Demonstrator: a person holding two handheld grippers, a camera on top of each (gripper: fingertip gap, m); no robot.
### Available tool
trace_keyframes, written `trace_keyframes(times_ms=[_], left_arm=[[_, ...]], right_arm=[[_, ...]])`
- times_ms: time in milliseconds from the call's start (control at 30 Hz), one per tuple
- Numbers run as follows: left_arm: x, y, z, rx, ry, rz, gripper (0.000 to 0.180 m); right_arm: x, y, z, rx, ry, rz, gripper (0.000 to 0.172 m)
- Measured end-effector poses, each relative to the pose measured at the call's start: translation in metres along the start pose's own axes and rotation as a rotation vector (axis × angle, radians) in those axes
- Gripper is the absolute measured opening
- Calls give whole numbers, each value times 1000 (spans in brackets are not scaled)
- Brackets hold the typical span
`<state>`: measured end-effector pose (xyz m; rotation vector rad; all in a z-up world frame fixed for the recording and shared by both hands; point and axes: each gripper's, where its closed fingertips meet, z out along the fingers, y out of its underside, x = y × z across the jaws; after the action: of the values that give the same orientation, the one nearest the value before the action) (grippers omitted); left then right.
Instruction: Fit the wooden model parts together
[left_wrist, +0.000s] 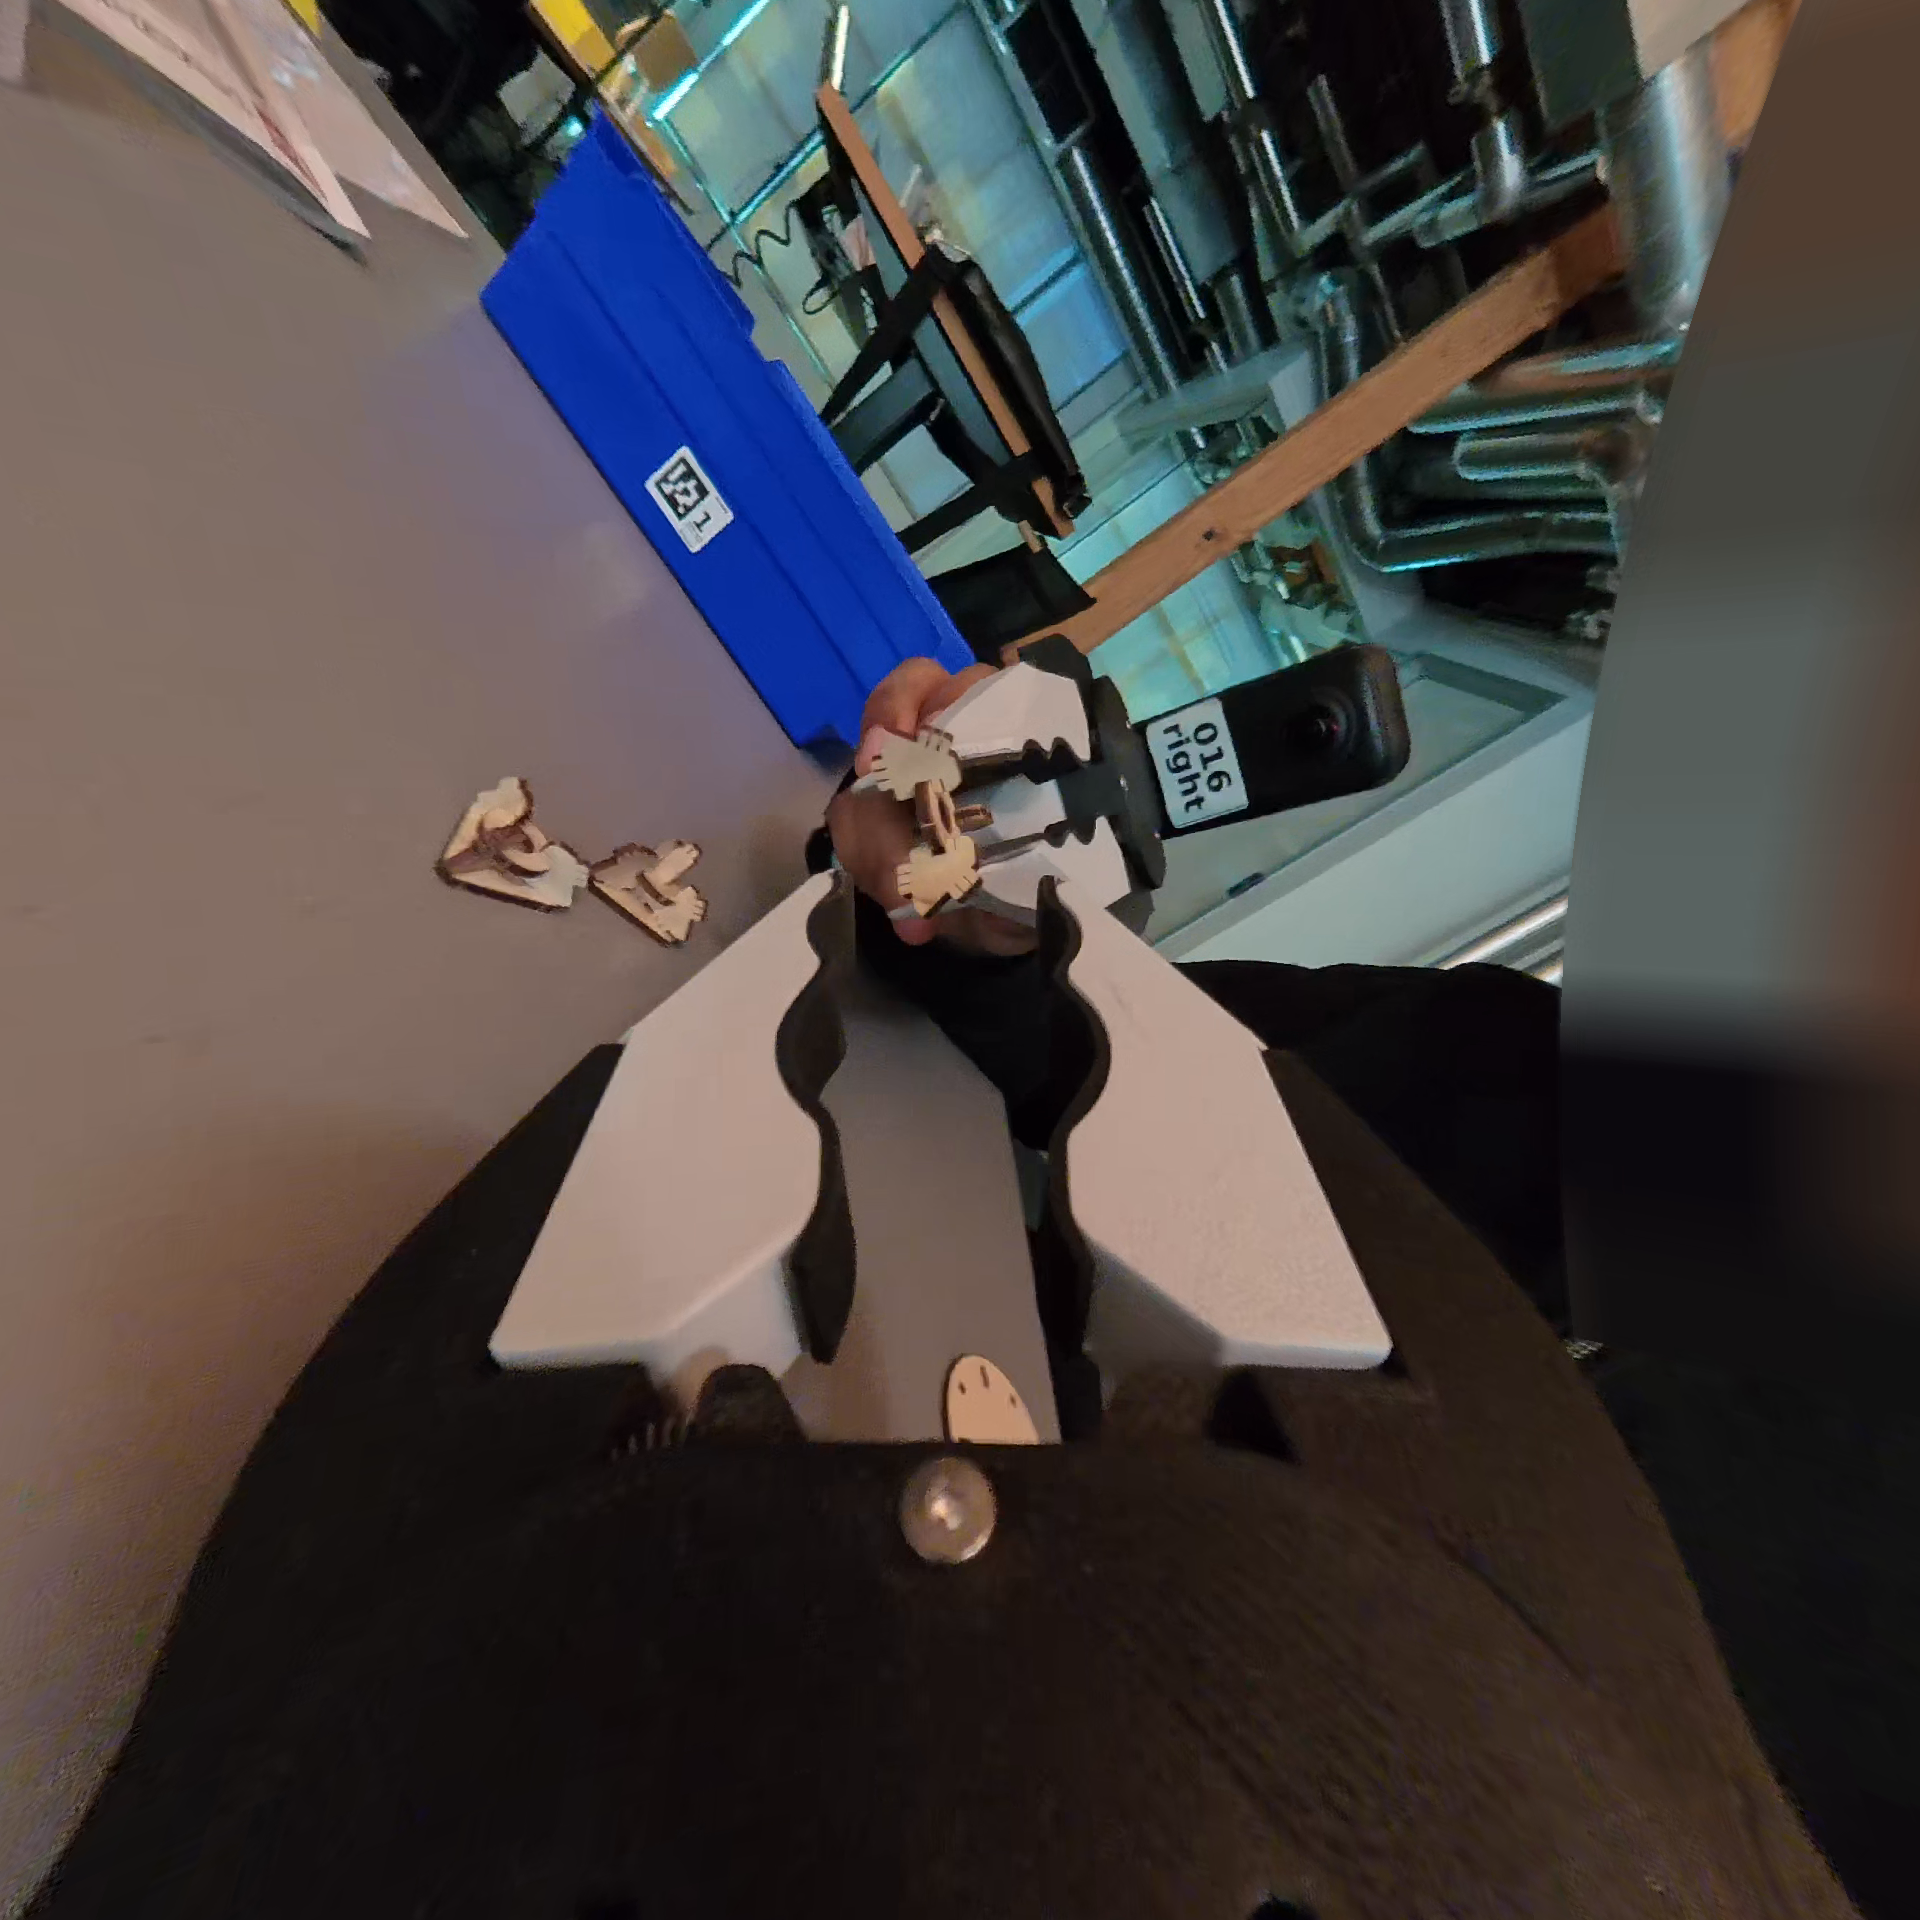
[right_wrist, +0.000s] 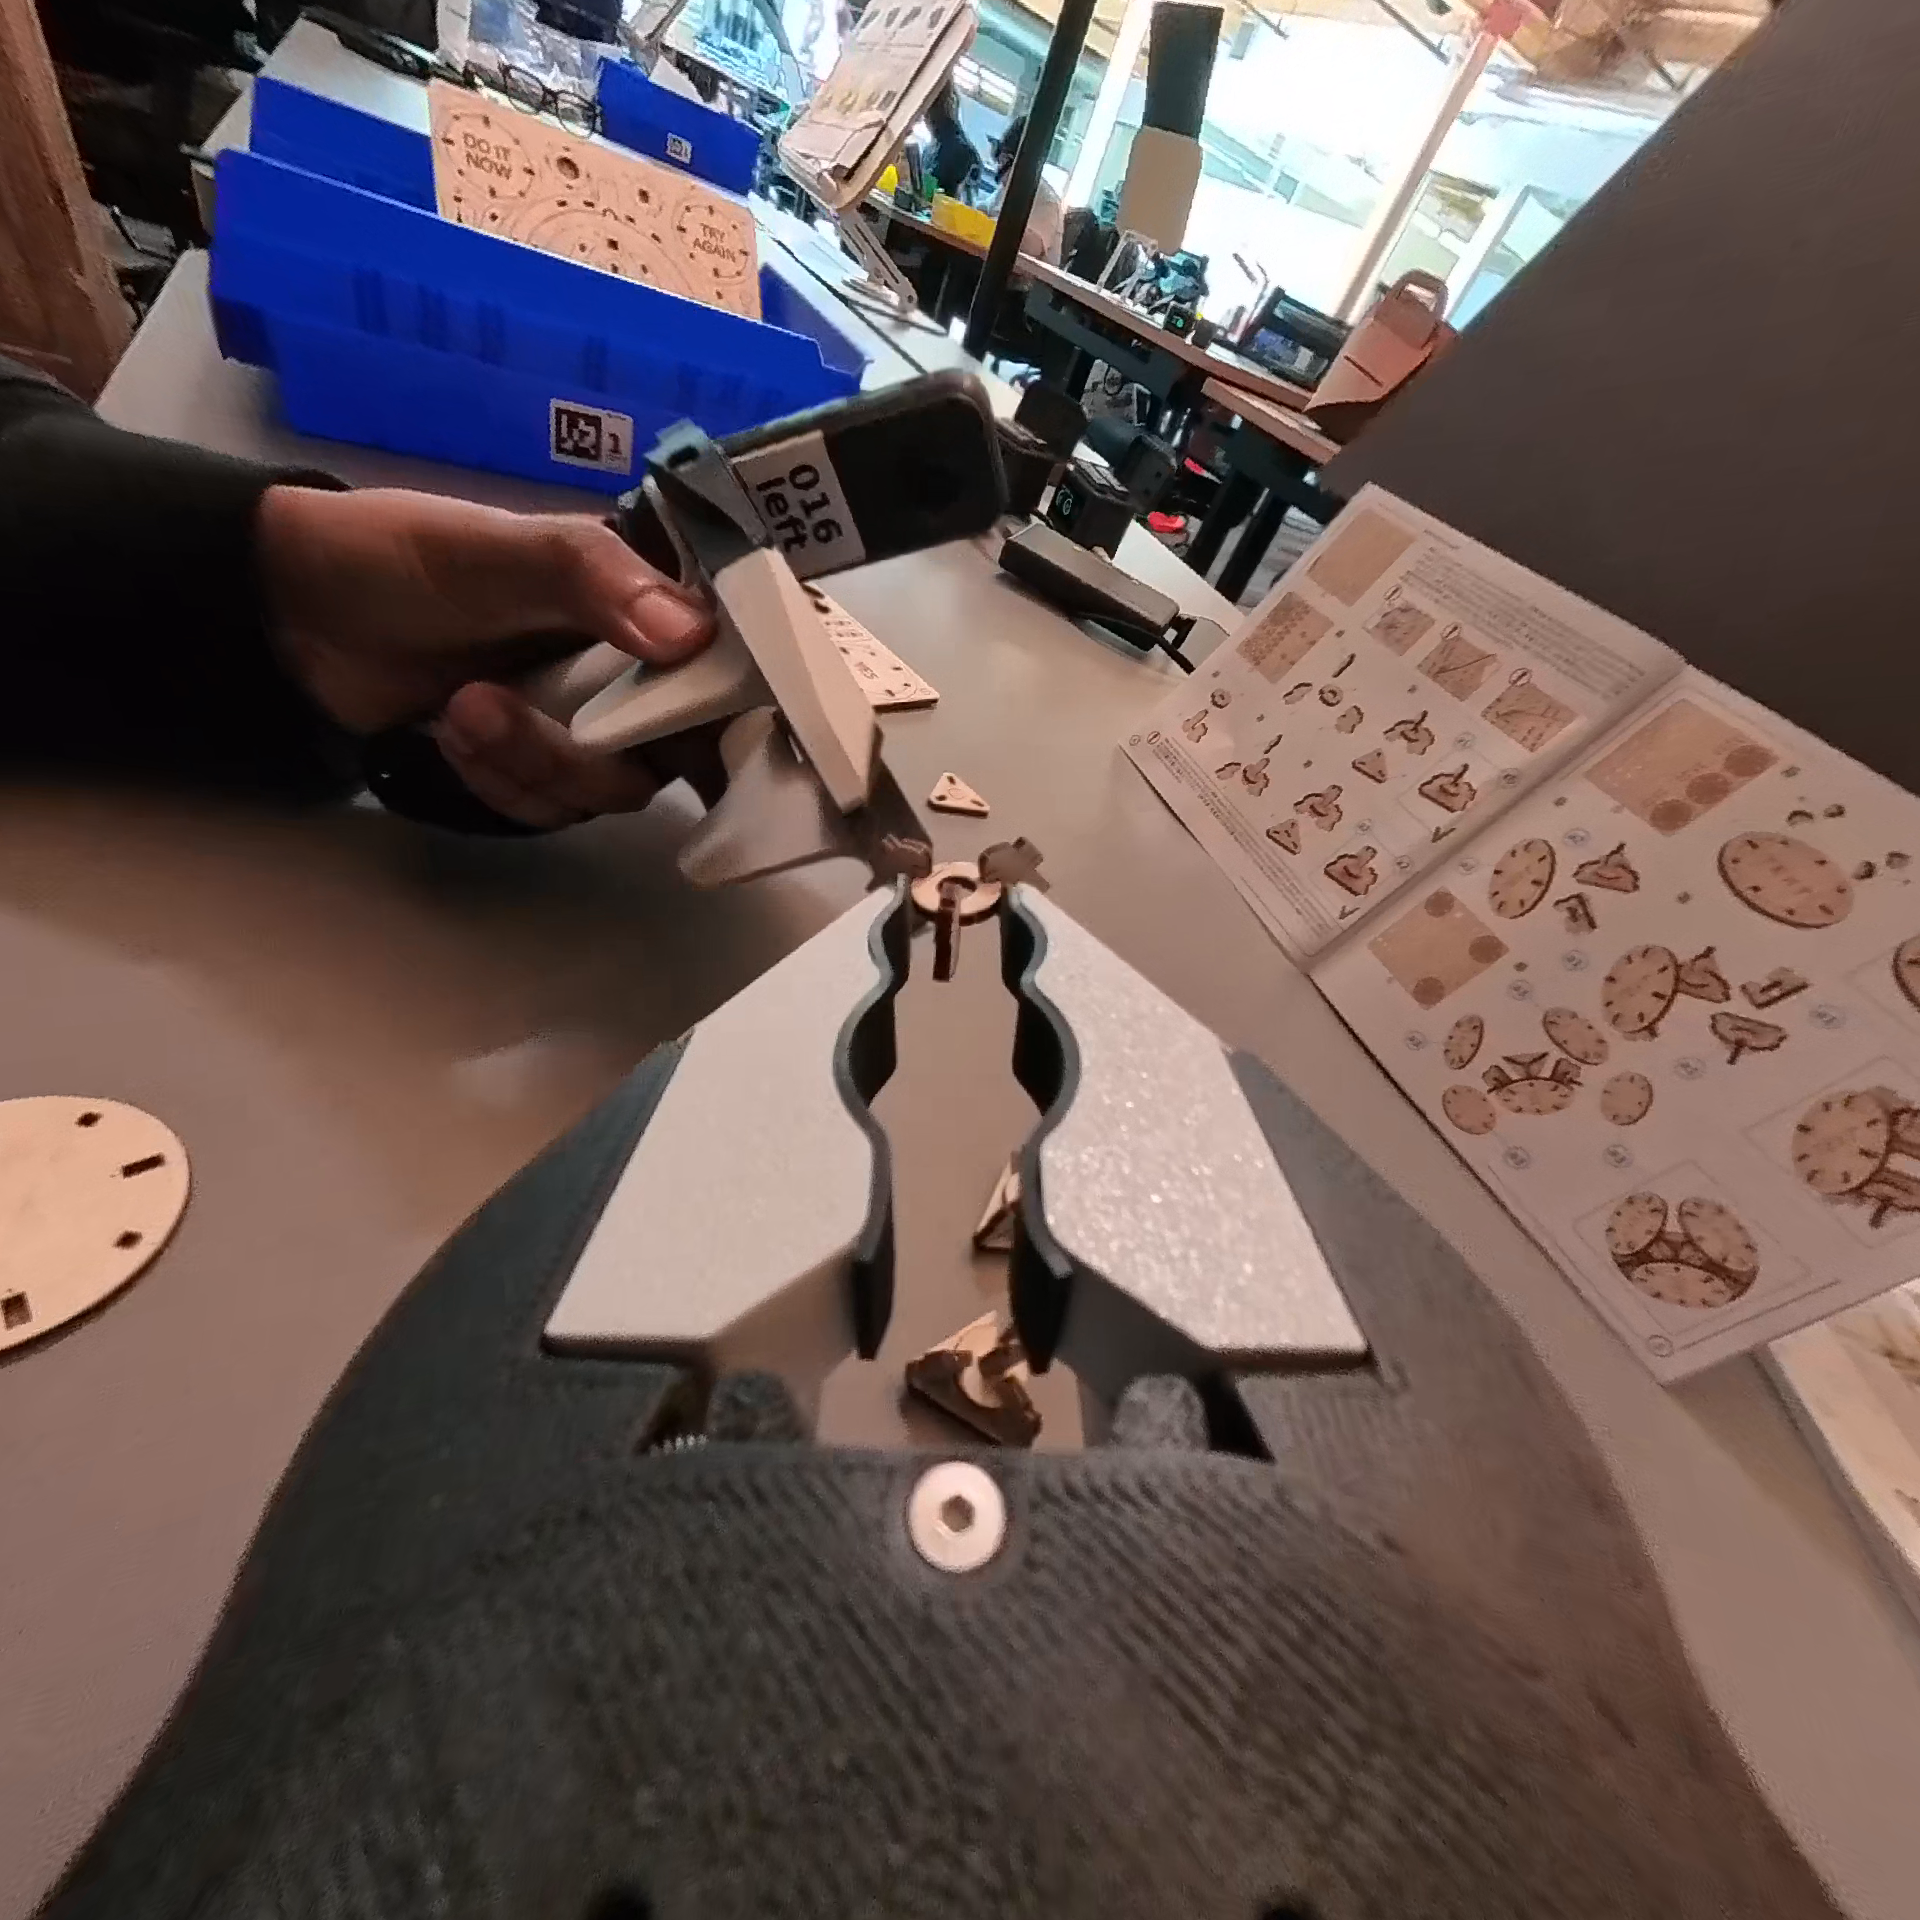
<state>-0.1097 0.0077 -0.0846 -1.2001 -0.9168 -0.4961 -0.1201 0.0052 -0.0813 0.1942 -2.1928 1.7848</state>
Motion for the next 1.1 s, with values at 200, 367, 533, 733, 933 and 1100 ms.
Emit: trace_keyframes(times_ms=[200, 367, 533, 733, 933, 1100], left_arm=[[-10, -4, -5, -27, -248, 332, 26], [-18, 5, 3, -120, -424, 561, 16], [-19, 3, 3, -121, -501, 649, 2], [-19, 4, 3, -144, -532, 695, 1], [-21, 6, 4, -162, -564, 728, 2], [-23, 6, 4, -154, -565, 710, 2]], right_arm=[[7, 6, 0, -16, -6, 92, 15], [6, 10, 3, -33, -9, 146, 15], [4, 11, 4, -38, -9, 152, 15], [4, 11, 4, -35, -14, 161, 15], [3, 13, 5, -51, -15, 158, 15], [1, 14, 5, -61, -17, 151, 15]])
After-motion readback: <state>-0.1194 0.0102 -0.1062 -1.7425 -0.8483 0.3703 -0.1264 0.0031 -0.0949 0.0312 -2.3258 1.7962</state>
